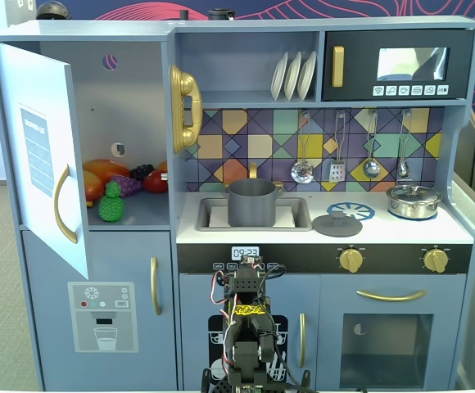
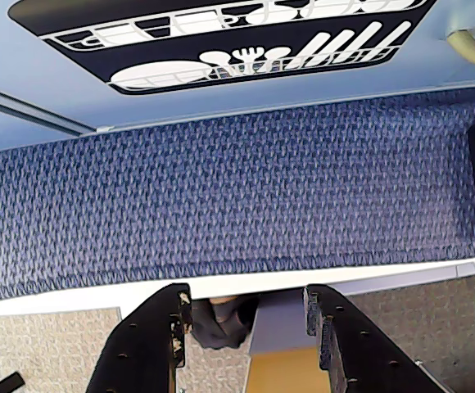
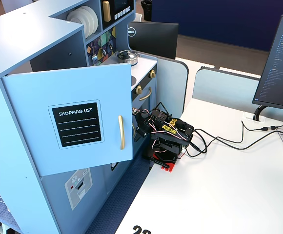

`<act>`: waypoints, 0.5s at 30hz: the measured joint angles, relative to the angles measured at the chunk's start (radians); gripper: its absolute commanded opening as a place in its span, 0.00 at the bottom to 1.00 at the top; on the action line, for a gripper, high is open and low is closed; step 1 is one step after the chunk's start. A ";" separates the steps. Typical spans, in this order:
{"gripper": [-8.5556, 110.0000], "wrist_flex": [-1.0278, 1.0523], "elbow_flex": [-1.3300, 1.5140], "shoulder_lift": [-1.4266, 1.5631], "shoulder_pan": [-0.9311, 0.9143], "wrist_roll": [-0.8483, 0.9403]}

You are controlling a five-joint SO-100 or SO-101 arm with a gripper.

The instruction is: Pick up the green pineapple from the left cabinet and place it in the gray recipient

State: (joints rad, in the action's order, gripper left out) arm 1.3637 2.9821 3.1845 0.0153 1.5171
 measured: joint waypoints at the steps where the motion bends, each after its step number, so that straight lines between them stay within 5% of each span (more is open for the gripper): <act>1: 0.09 0.000 0.000 0.000 0.000 0.000; 15: 0.07 -0.002 0.000 0.000 -0.012 0.015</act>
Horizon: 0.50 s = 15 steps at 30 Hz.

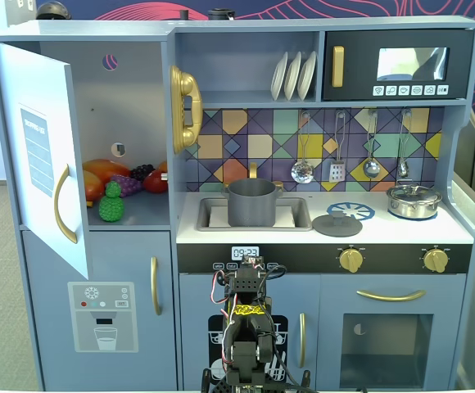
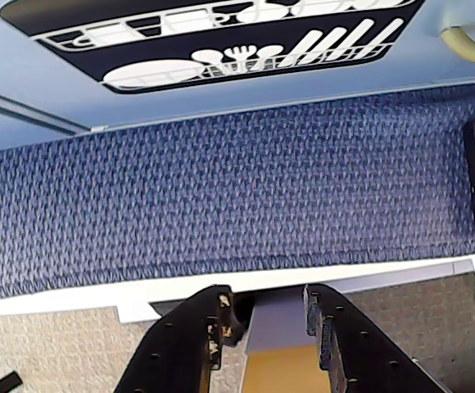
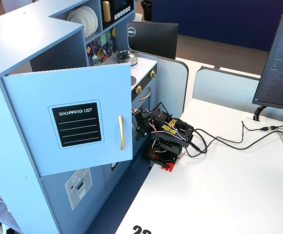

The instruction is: Pick up the green pineapple from the left cabinet and place it in the gray recipient

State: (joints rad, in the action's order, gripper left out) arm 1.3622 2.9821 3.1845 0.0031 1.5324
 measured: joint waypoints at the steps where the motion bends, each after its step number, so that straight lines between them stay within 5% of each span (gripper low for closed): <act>1: 0.07 -0.003 0.000 0.000 0.028 -0.017; 8: 0.07 0.055 -0.264 0.023 0.499 -0.121; 15: 0.07 -0.167 -0.394 0.061 0.910 -0.023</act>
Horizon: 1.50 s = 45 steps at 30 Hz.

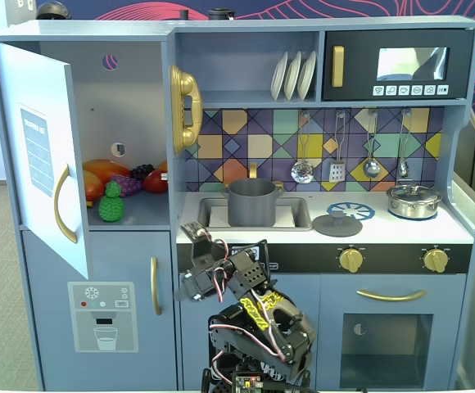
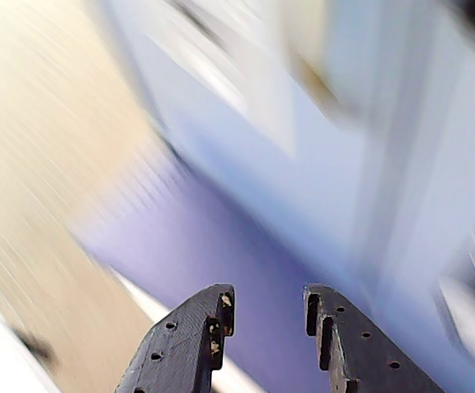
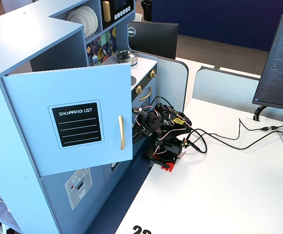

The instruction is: Pick up the green pineapple from the left cabinet and place it in the gray recipient

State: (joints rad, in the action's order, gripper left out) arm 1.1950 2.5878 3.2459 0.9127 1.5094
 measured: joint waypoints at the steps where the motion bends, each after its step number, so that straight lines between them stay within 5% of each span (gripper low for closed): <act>1: 0.07 -0.064 -0.008 0.000 0.026 -0.008; 16: 0.17 -0.738 -0.133 -0.400 -0.002 0.003; 26: 0.37 -1.006 -0.129 -0.500 -0.002 0.074; 45: 0.39 -1.379 -0.107 -0.781 -0.057 0.077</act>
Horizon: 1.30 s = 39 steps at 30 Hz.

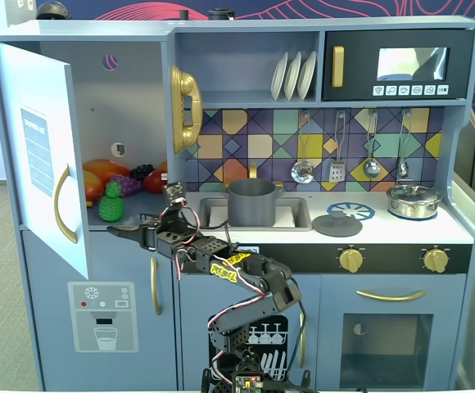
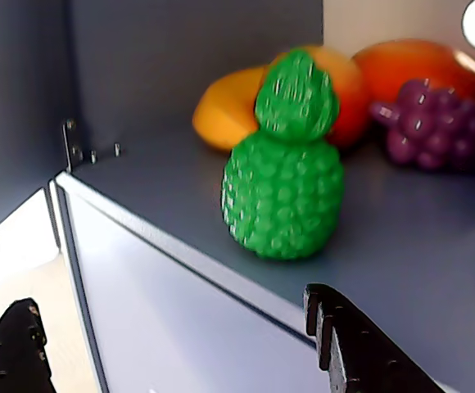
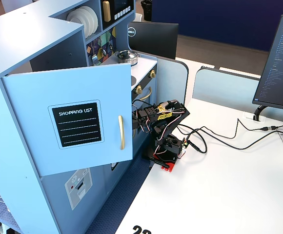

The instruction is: Pick up the green pineapple from the left cabinet and place it in the gray recipient

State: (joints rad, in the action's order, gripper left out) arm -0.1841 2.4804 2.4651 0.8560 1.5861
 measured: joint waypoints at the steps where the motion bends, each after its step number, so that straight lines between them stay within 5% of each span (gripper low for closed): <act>1: 0.39 -0.009 -0.003 -0.018 0.000 0.000; 39: 0.44 -0.075 -0.403 -0.509 -0.049 0.002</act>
State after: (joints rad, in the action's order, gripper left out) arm -0.2592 2.0770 1.9558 0.8069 1.5877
